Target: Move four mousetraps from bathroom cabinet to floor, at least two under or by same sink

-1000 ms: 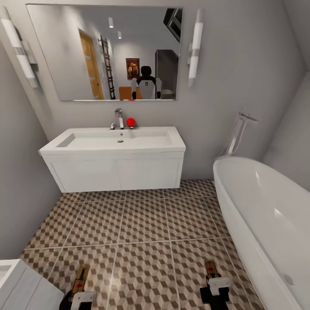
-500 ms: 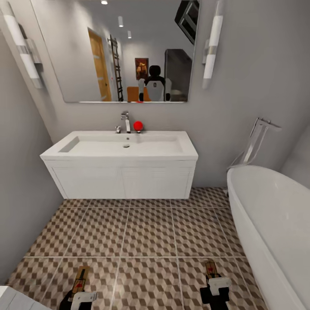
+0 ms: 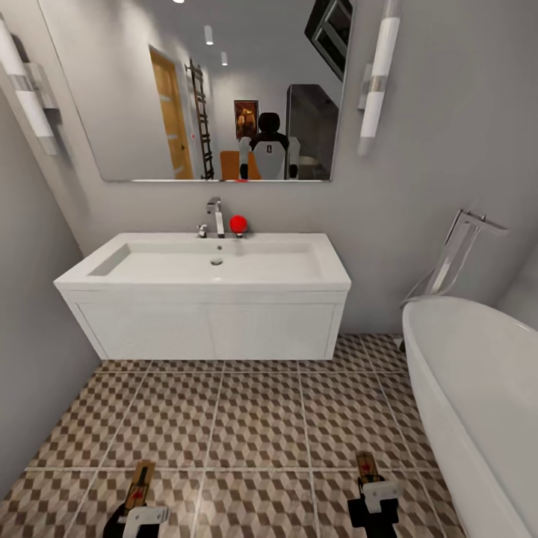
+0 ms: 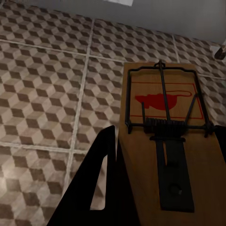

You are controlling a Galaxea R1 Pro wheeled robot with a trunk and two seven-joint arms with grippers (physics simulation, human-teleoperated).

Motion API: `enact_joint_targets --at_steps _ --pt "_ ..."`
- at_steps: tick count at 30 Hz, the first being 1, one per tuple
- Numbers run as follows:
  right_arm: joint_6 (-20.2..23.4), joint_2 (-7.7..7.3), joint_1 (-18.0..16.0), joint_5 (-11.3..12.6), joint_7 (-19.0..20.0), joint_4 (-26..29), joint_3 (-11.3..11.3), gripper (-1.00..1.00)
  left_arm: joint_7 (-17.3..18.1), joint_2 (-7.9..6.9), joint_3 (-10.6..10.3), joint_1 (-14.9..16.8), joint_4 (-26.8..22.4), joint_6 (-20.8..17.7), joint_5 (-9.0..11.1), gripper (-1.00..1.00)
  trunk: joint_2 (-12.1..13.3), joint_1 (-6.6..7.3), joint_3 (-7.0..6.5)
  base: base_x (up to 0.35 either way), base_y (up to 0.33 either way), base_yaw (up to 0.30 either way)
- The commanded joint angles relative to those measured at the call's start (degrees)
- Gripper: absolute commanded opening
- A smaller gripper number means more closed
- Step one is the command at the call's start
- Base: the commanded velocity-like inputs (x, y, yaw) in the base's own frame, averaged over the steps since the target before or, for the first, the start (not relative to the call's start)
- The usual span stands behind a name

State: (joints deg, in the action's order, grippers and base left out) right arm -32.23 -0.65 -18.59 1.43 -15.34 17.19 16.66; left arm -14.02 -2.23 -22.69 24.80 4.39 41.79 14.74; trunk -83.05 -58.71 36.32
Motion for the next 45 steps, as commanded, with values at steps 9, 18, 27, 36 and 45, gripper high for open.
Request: enact_joint_targets --at_steps 9,18,27,36,45 --pt "-0.8 1.00 1.3 0.4 -0.5 -0.9 -0.2 -1.00 0.0 -0.27 -1.0 -1.2 0.4 1.1 0.2 -1.00 0.0 -0.01 0.05 0.087 0.000 0.000" --pt "-0.8 3.29 4.2 0.3 -0.5 -0.9 -0.1 -1.00 0.0 0.00 -1.0 -4.2 0.2 0.8 0.2 -1.00 0.0 -0.01 0.05 0.000 0.000 0.000" --pt "-0.9 3.51 6.3 0.3 -0.6 -0.9 -0.2 -1.00 0.0 -0.07 -1.0 -7.1 0.2 0.8 0.3 -1.00 0.0 -0.01 0.05 0.000 0.000 0.000" --pt "-0.9 3.71 6.3 0.2 -0.5 -0.9 -0.1 -1.00 -0.1 -0.73 -0.9 -7.2 0.2 0.7 0.3 -1.00 0.0 -0.01 0.05 0.000 0.000 0.000" --pt "-0.9 3.67 6.3 0.2 -0.5 -0.9 -0.1 -1.00 -0.1 -0.37 -0.8 -7.2 0.1 0.8 0.2 -1.00 0.0 -0.01 0.05 0.000 0.000 0.000"
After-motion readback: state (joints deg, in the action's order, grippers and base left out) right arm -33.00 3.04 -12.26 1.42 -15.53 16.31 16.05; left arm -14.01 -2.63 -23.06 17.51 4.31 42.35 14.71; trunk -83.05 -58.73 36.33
